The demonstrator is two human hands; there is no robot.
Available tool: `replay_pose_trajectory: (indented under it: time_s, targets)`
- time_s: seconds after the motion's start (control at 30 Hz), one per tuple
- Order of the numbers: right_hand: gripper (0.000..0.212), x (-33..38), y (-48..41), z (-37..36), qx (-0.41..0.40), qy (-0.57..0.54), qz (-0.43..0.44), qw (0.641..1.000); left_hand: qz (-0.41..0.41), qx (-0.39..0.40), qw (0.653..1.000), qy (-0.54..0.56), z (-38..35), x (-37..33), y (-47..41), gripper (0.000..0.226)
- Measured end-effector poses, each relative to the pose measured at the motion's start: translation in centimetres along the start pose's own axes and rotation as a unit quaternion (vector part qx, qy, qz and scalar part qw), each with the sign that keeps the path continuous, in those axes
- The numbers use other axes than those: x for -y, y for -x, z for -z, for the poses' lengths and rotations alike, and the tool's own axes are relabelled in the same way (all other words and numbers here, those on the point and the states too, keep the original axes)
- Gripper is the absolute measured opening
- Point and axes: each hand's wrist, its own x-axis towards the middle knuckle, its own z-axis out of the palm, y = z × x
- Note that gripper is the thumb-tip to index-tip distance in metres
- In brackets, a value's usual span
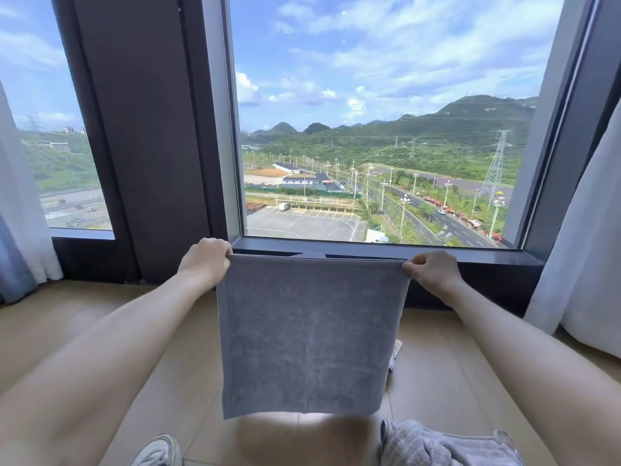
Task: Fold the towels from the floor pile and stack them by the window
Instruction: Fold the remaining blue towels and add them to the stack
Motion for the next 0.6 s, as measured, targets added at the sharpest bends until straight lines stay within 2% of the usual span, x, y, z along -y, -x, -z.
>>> replay_pose_trajectory:
  time_s: [0.17, 0.3, 0.43, 0.53, 0.6]
  targets:
    - [0.023, 0.0, 0.4, 0.0, 0.039, -0.014, 0.013, 0.999, 0.028, 0.008, 0.999, 0.023, 0.2, 0.5, 0.5, 0.029]
    - [0.01, 0.3, 0.2, 0.1, 0.037, -0.024, -0.001, 0.999, 0.051, 0.008, 0.998, 0.043, 0.4, 0.6, 0.7, 0.028]
    - [0.027, 0.3, 0.1, 0.0, 0.096, 0.035, -0.045, 0.994, 0.073, 0.069, 0.993, 0.057, 0.6, -0.3, 1.4, 0.022]
    - [0.028, 0.5, 0.8, -0.3, 0.145, -0.042, -0.11, 0.982, 0.132, 0.131, 0.971, 0.151, 0.4, -1.1, 1.7, 0.017]
    - [0.031, 0.7, 0.9, -0.5, 0.155, -0.076, -0.131, 0.976, 0.184, 0.167, 0.937, 0.248, 0.2, -1.7, 1.6, 0.011]
